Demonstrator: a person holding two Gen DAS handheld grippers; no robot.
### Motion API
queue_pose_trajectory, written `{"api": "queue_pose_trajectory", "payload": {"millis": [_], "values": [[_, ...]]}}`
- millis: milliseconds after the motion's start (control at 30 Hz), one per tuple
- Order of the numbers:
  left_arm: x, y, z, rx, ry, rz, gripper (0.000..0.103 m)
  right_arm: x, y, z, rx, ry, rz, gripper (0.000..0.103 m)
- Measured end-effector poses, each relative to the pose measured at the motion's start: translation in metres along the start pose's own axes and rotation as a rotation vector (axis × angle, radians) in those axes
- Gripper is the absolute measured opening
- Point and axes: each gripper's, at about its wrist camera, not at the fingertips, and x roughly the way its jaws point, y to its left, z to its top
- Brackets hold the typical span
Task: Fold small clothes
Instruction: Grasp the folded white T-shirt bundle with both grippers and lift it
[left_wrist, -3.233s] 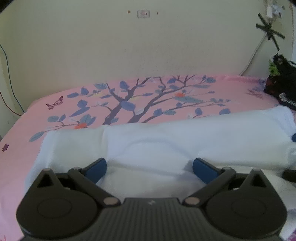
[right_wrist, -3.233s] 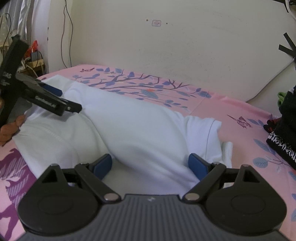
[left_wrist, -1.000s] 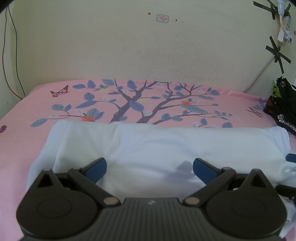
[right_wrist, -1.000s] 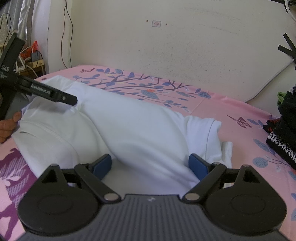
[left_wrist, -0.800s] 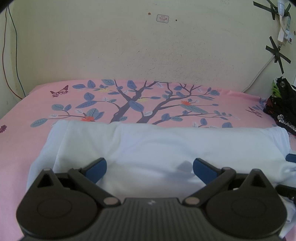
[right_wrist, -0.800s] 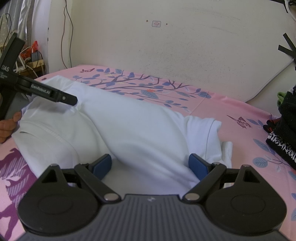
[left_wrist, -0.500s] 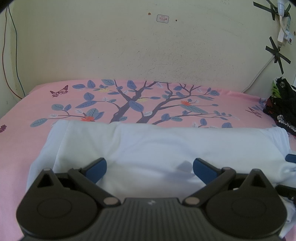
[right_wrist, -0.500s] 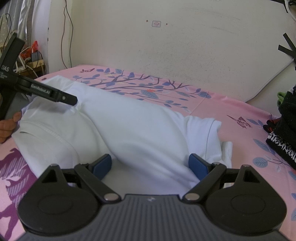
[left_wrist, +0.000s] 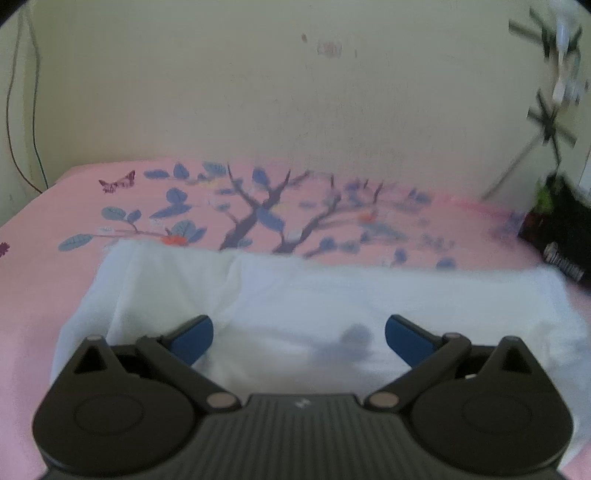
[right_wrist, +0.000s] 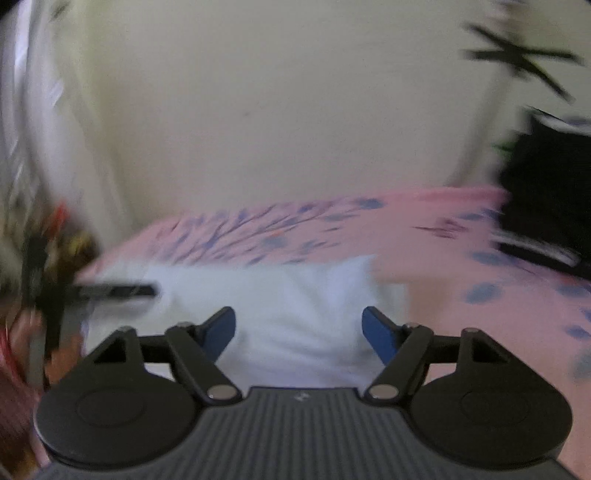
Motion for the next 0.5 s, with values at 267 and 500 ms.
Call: {"api": "queue_pose_trajectory", "payload": {"millis": [267,500], "values": [[-0.015,-0.028,0.004,-0.046,0.013,-0.261,0.055,-0.002,-0.054,-0.02,0.26,0.138,0.016,0.063],[0.007,-0.074,-0.019,0.055,0.146,-0.327,0.04,0.035,-0.02,-0.016,0.158,0.149,0.029,0.038]]}}
